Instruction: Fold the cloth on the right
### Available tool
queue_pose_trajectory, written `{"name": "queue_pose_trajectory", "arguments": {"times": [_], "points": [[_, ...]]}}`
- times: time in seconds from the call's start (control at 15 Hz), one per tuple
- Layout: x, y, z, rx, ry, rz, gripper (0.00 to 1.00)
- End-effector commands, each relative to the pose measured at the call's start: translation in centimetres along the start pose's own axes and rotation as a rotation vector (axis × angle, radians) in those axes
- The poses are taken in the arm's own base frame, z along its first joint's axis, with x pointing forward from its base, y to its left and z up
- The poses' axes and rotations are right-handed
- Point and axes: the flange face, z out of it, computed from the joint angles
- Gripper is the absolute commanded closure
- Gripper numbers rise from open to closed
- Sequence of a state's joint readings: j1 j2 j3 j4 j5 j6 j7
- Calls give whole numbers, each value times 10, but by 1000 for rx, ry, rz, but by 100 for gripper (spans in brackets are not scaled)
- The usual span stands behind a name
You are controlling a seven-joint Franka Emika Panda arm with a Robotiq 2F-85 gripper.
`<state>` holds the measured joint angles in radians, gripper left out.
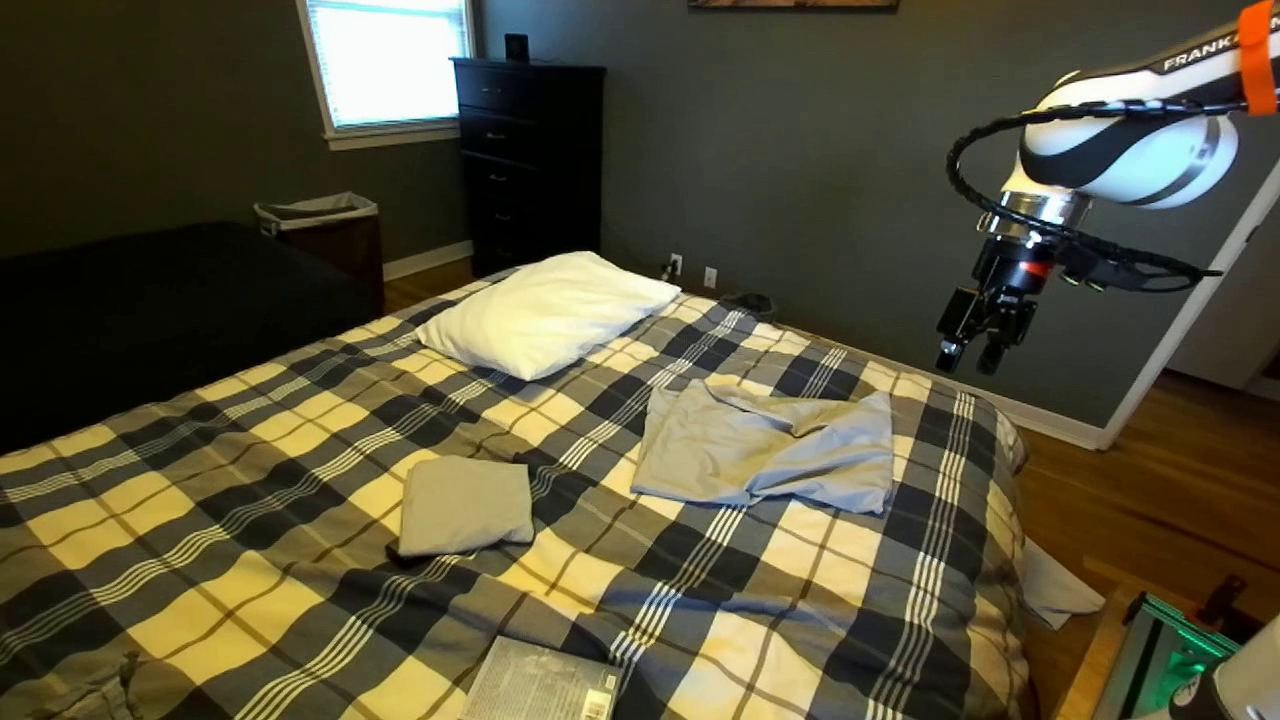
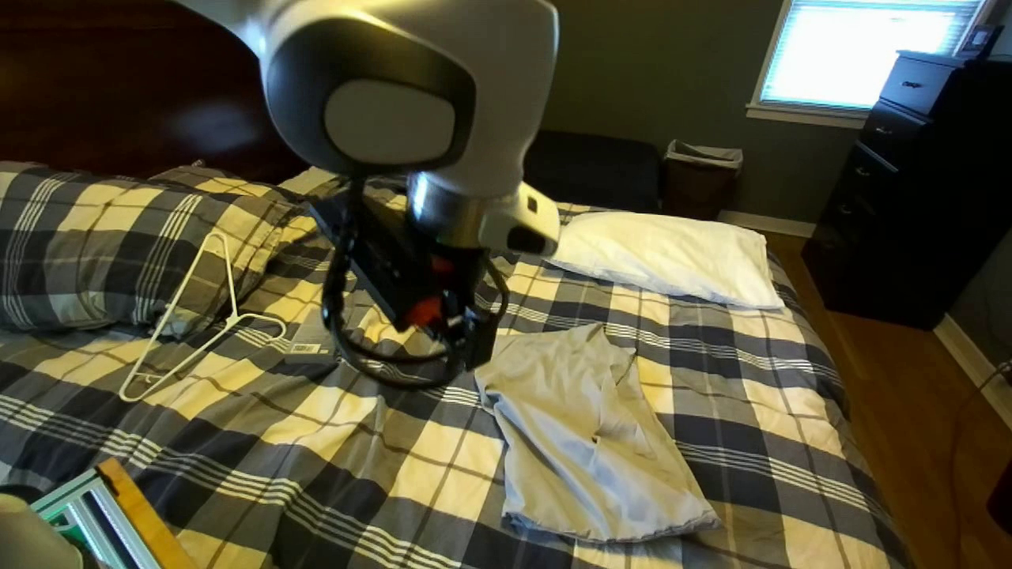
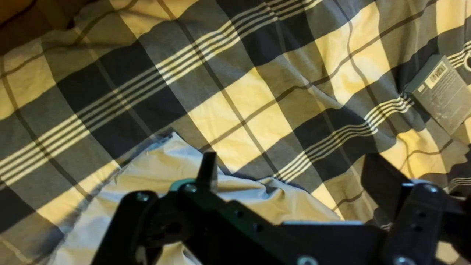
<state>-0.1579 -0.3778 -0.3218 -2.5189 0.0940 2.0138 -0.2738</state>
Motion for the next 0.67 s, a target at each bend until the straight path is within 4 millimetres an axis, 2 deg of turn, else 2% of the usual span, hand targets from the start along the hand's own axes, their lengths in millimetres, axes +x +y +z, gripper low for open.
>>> {"name": "queue_pose_trajectory", "arguments": {"times": [0.0,0.13,0.27,0.4,0.6], "points": [[0,10,11,24,-36,15,0],[4,19,22,58,-78,24,0],[7,17,21,68,-66,37,0],[22,34,31,122,-30,115,0],[40,73,66,176,-1,270,0]]}}
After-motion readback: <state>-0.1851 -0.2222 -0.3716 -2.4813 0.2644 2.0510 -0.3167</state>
